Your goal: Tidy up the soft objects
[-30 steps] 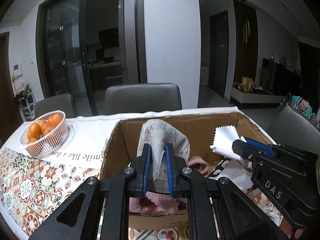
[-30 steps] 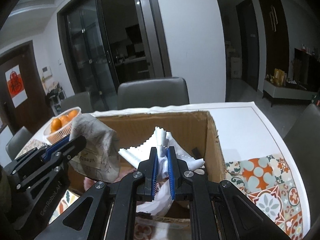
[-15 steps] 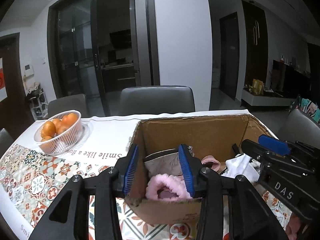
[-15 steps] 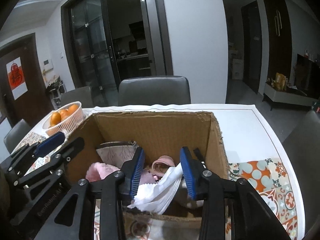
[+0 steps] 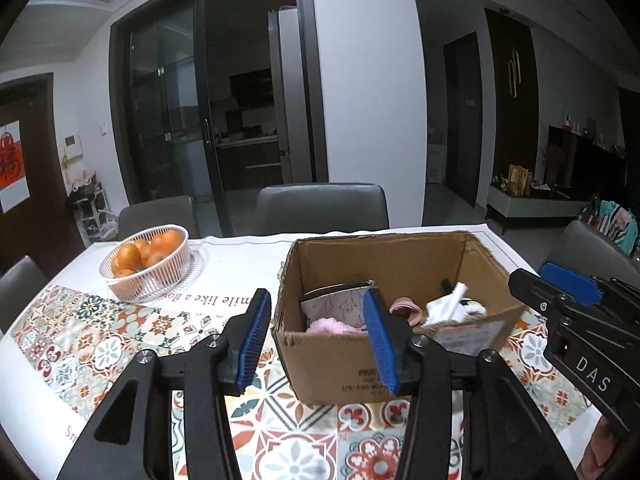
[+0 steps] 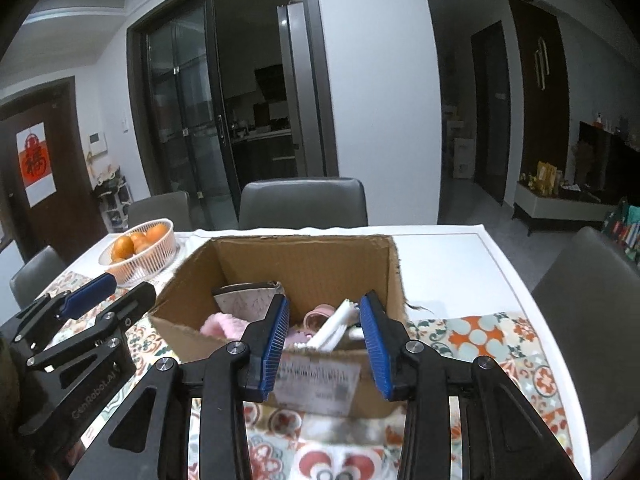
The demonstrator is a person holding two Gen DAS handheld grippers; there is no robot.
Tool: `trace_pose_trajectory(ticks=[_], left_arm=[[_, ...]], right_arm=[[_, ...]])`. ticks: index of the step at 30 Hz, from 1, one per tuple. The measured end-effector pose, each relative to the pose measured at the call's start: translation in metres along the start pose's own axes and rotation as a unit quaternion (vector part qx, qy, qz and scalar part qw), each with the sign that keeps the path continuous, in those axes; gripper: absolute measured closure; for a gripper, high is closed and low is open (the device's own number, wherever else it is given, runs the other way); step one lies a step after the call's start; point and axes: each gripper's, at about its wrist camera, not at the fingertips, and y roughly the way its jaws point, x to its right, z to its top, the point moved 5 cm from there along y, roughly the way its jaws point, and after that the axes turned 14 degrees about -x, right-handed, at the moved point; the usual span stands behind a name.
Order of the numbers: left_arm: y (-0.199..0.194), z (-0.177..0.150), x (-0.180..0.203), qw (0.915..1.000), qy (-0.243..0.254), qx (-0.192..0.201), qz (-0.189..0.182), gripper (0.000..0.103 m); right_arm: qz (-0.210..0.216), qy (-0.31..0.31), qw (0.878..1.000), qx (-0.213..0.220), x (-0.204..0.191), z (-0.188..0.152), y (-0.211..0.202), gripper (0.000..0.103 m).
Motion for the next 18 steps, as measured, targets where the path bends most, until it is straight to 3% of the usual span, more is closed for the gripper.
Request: trace_pose_trajectory(ticks=[5, 8, 18], left_arm=[[-0.034, -0.01, 0.003, 0.9998, 0.004, 0.019, 0.01, 0.05], [-0.054, -0.016, 0.005, 0.9995, 0.005, 0.027, 0.017, 0.046], [-0.111, -0.047, 0.013, 0.9986, 0.0, 0.045, 0.028, 0.025]], right_arm=[[-0.01, 0.003, 1.0, 0.013, 0.004, -0.012, -0.035, 0.054], [-0.018, 0.006, 1.0, 0.02, 0.007, -0.021, -0.057, 0.054], [-0.045, 0.009, 0.998, 0.039, 0.013, -0.052, -0.113, 0.04]])
